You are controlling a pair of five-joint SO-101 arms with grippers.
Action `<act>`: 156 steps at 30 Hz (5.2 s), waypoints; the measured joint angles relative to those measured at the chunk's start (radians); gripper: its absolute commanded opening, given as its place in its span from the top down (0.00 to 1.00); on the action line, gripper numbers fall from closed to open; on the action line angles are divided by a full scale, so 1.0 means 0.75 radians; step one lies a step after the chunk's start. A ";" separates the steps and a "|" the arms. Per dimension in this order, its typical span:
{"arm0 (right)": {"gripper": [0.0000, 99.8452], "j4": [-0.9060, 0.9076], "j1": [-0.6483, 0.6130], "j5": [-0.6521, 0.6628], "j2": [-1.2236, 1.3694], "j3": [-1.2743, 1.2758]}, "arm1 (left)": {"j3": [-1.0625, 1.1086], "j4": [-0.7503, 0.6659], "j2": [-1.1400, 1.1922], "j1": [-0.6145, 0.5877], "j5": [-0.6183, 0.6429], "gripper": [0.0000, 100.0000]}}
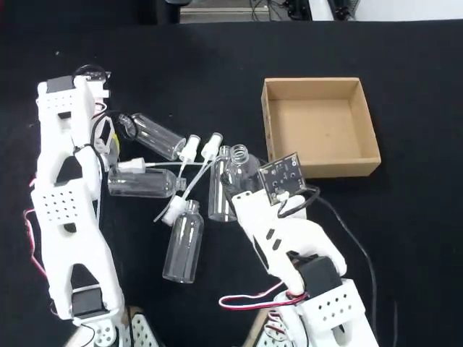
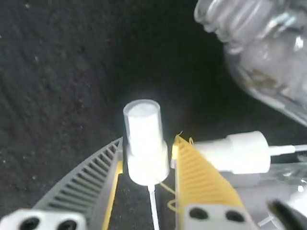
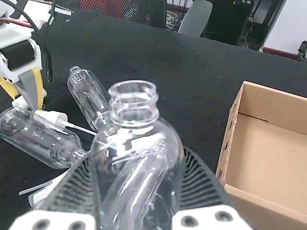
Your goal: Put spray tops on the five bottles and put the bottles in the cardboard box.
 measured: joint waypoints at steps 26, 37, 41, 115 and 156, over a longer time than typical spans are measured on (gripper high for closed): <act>0.99 0.000 0.000 -0.006 0.000 0.000 | 0.121 0.063 -0.538 -0.123 0.055 0.95; 0.99 0.010 0.000 -0.010 -0.033 0.000 | 0.473 0.031 -1.455 0.241 0.166 0.96; 0.99 0.061 0.000 -0.010 -0.196 0.014 | 0.518 -0.162 -1.680 0.417 0.340 0.96; 0.99 0.061 0.004 -0.008 -0.460 0.178 | 0.974 -0.865 -2.031 1.099 0.790 0.95; 0.99 0.061 0.002 -0.008 -0.460 0.178 | 1.242 -1.049 -2.068 1.105 0.679 0.93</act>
